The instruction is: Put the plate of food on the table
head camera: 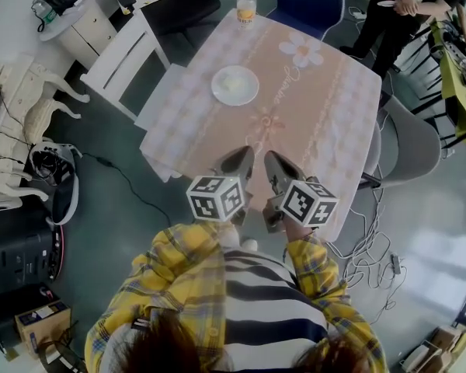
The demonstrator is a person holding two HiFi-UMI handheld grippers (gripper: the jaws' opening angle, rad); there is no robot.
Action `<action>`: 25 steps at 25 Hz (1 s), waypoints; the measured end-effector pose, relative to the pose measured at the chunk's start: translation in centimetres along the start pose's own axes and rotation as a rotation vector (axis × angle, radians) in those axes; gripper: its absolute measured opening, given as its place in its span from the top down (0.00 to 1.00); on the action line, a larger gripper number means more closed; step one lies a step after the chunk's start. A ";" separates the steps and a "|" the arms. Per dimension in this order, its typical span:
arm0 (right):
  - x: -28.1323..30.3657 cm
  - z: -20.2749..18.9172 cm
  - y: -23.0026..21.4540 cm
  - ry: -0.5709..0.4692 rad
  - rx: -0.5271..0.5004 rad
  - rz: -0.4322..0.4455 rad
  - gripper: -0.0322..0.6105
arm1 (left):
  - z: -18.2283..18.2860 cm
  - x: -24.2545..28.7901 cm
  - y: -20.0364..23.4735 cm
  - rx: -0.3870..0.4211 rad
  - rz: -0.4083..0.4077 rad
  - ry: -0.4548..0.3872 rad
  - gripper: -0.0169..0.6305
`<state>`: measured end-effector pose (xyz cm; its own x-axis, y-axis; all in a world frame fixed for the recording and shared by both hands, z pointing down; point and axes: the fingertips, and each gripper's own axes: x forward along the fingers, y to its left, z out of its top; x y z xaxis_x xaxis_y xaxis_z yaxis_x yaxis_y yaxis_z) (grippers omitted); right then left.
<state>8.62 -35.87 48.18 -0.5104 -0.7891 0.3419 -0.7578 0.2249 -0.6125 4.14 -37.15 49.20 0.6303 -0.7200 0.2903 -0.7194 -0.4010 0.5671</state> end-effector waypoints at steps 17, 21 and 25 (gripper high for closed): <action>-7.8 -4.4 1.1 -0.020 -0.048 -0.012 0.95 | -5.4 -5.8 -4.9 0.038 -0.017 0.005 0.98; -9.2 -5.1 1.7 -0.026 -0.072 -0.004 0.95 | -6.3 -7.3 -5.7 0.038 -0.010 -0.006 0.98; -10.4 -6.0 2.4 -0.027 -0.095 0.006 0.95 | -7.0 -8.7 -6.1 0.030 -0.001 -0.020 0.98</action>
<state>9.64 -23.70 47.46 -0.5050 -0.8023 0.3182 -0.7906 0.2820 -0.5436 5.06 -24.49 48.59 0.6251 -0.7306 0.2747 -0.7277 -0.4183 0.5436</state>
